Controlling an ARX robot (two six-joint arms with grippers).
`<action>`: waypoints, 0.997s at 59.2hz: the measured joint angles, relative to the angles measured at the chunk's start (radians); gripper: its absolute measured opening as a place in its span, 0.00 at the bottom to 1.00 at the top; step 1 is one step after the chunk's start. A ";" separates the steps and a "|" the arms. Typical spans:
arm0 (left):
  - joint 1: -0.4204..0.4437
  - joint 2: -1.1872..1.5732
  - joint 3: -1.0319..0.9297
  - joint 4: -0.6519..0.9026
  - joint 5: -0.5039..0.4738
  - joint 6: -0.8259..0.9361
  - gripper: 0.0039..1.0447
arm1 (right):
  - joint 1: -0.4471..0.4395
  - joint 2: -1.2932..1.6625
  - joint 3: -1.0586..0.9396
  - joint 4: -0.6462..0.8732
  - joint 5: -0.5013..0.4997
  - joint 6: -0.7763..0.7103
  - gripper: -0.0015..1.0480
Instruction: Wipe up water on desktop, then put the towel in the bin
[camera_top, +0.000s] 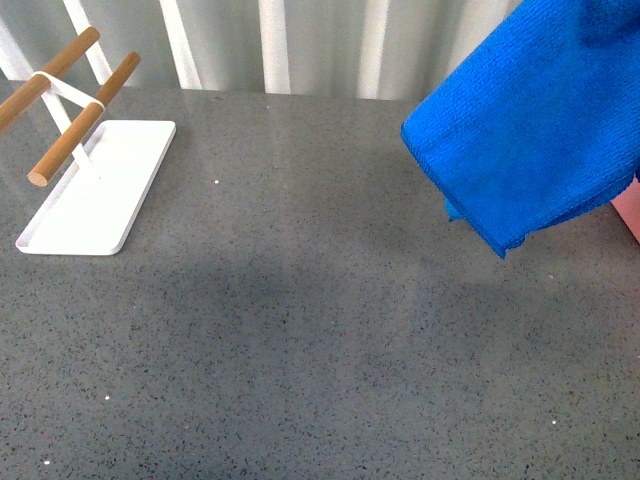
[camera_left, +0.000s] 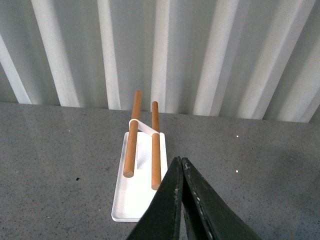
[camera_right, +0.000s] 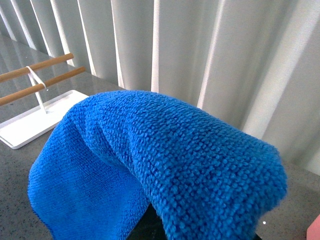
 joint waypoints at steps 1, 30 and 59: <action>-0.017 -0.012 -0.005 -0.008 -0.023 0.000 0.03 | 0.002 0.000 0.000 -0.003 0.001 -0.004 0.03; -0.084 -0.255 -0.079 -0.153 -0.078 0.001 0.03 | 0.003 -0.008 0.000 -0.014 0.022 -0.007 0.03; -0.084 -0.506 -0.079 -0.395 -0.077 0.001 0.03 | 0.019 -0.018 0.001 -0.039 0.033 -0.012 0.03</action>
